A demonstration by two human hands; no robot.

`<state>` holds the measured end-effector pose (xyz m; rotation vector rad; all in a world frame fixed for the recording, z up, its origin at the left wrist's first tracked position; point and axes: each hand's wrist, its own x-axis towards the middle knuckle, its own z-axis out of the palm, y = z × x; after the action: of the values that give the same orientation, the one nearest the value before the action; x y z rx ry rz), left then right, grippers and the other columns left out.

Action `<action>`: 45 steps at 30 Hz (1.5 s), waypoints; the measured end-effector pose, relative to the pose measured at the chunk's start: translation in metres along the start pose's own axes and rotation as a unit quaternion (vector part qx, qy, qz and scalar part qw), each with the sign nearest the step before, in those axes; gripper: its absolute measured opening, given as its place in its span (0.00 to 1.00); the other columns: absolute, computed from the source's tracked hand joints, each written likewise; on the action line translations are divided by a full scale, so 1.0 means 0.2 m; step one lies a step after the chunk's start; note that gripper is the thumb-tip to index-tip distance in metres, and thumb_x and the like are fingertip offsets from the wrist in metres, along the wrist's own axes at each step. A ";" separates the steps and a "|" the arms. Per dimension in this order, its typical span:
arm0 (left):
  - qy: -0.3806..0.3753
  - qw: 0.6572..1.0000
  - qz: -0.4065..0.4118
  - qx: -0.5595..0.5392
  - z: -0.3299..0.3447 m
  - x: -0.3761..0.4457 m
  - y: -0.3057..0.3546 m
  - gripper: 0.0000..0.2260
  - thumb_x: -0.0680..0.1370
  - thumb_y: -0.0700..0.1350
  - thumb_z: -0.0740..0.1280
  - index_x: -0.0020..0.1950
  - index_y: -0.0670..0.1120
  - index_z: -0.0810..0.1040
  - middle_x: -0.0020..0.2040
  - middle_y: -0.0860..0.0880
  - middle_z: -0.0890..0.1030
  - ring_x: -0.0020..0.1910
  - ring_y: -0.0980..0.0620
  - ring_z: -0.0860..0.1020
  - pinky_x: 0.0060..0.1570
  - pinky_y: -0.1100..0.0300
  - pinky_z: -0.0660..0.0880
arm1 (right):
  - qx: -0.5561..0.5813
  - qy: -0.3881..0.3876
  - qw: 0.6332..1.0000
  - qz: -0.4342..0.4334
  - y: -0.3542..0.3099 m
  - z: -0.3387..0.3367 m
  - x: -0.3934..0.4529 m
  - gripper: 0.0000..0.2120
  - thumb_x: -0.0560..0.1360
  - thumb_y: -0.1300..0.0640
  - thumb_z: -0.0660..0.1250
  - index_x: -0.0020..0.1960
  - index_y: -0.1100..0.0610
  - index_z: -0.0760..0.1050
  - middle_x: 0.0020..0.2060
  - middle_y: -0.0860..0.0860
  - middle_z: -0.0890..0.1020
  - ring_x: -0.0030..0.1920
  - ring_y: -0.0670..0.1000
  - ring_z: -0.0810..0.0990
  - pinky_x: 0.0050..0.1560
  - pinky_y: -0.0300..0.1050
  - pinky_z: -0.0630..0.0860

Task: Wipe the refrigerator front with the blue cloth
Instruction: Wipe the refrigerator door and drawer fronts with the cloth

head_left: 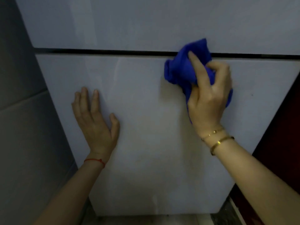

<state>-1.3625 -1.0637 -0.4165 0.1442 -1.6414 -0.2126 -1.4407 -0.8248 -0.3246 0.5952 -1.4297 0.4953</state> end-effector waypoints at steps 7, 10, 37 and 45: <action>-0.026 0.999 0.036 0.029 -0.03 0.00 -0.08 0.28 0.78 0.47 0.60 0.76 0.40 0.59 0.76 0.38 0.59 0.79 0.47 0.51 0.79 0.47 0.49 | 0.034 -0.199 0.920 -0.335 -0.17 -0.05 -0.82 0.20 0.80 0.66 0.55 0.68 0.52 0.70 0.53 0.54 0.72 0.41 0.54 0.70 0.38 0.48 0.74; -0.027 0.999 0.027 0.025 -0.03 0.00 -0.07 0.28 0.78 0.47 0.60 0.77 0.41 0.59 0.76 0.39 0.58 0.79 0.46 0.51 0.79 0.47 0.49 | 0.039 -0.212 0.921 -0.323 -0.09 -0.10 -0.73 0.21 0.79 0.66 0.57 0.69 0.52 0.70 0.51 0.55 0.72 0.40 0.55 0.73 0.39 0.50 0.68; -0.041 0.998 0.043 0.025 -0.04 -0.01 -0.09 0.27 0.79 0.46 0.59 0.76 0.38 0.60 0.76 0.35 0.60 0.79 0.45 0.49 0.79 0.44 0.49 | 0.010 -0.175 0.957 -0.231 -0.28 -0.03 -0.80 0.23 0.79 0.65 0.58 0.71 0.49 0.66 0.52 0.55 0.71 0.39 0.55 0.72 0.41 0.50 0.69; -0.044 0.996 0.047 0.054 -0.02 0.00 -0.08 0.27 0.79 0.46 0.58 0.76 0.39 0.59 0.76 0.36 0.58 0.79 0.43 0.50 0.80 0.46 0.47 | 0.030 0.030 0.992 0.117 0.12 -0.08 -0.21 0.28 0.73 0.70 0.61 0.71 0.52 0.69 0.50 0.59 0.71 0.50 0.59 0.71 0.55 0.53 0.70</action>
<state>-1.3581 -1.0792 -0.4205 0.1419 -1.7436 -0.0592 -1.4485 -0.7943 -0.3659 0.4571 -1.4381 0.7383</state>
